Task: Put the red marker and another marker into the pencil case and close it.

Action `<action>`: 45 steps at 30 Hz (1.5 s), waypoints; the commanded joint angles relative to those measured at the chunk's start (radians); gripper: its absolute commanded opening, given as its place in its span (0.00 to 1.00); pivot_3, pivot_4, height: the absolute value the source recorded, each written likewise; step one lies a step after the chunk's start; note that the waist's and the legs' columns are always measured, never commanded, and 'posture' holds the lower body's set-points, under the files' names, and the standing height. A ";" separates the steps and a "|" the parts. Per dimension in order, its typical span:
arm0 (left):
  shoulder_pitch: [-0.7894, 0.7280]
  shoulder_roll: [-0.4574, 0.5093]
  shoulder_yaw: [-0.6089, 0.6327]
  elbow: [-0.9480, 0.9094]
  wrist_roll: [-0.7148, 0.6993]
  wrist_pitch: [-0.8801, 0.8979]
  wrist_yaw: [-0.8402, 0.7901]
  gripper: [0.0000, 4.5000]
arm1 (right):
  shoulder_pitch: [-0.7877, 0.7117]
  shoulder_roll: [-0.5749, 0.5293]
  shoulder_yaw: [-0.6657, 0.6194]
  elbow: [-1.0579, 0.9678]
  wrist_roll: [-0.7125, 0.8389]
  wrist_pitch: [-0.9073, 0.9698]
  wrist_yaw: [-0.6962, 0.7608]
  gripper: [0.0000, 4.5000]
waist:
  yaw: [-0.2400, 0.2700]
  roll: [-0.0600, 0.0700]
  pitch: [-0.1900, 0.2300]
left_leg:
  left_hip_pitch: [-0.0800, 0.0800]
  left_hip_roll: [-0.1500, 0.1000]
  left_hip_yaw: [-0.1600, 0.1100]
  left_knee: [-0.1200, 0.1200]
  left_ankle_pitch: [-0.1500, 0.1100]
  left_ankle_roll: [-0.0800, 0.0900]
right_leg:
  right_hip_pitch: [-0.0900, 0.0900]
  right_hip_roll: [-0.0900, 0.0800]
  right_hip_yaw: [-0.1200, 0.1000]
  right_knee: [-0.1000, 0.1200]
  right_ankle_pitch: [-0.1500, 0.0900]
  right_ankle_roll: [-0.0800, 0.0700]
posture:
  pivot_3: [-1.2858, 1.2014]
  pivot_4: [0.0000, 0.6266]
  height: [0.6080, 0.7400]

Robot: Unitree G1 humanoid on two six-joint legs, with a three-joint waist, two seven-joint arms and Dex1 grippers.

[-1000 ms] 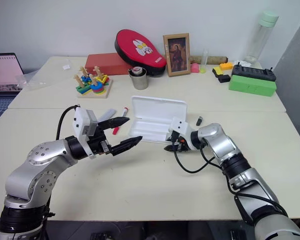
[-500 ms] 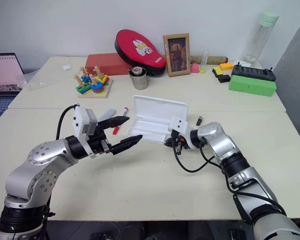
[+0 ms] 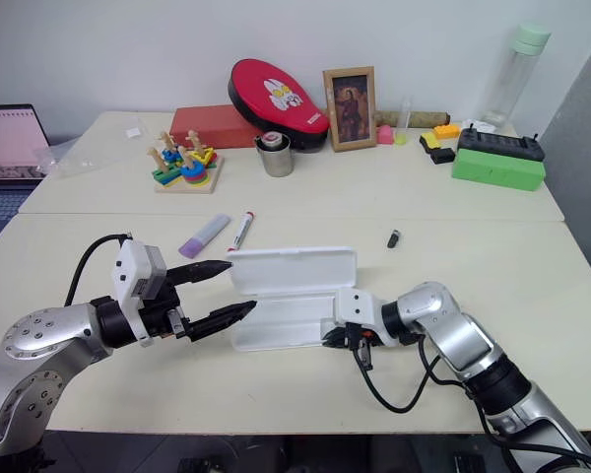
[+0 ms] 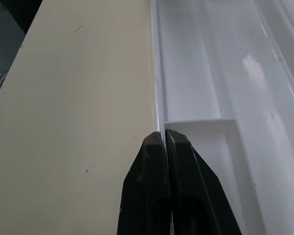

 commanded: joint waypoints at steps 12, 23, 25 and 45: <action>-0.050 0.005 0.020 -0.028 -0.031 0.008 0.015 1.00 | -0.005 0.028 -0.033 -0.038 0.044 0.055 -0.027 0.39 | 0.001 0.000 0.000 | 0.000 0.000 0.000 0.000 0.000 0.000 | 0.000 0.000 0.000 0.000 0.000 0.000 | 0.52 0.24 1.00; -0.160 -0.022 0.133 0.056 -0.096 0.061 0.162 1.00 | -0.091 0.025 -0.321 -0.202 0.453 0.310 0.003 0.94 | 0.002 0.000 0.000 | 0.000 0.000 0.000 0.000 0.000 0.000 | 0.000 0.000 0.000 0.000 0.000 0.000 | 0.52 0.24 1.00; -0.197 -0.018 0.146 0.098 -0.076 0.066 0.201 1.00 | -0.127 0.037 -0.368 -0.191 0.502 0.331 -0.022 0.99 | 0.001 0.000 0.000 | 0.000 0.000 0.000 0.000 0.000 0.000 | 0.000 0.000 0.000 0.000 0.000 0.000 | 0.52 0.24 1.00; -0.536 -0.086 -0.113 0.634 0.213 0.134 0.333 1.00 | -0.320 0.122 -0.418 0.050 0.394 0.201 -0.259 0.99 | 0.000 0.000 0.000 | -0.001 0.000 0.000 -0.001 0.000 0.000 | -0.001 0.000 0.000 0.000 0.000 0.000 | 0.52 0.24 1.00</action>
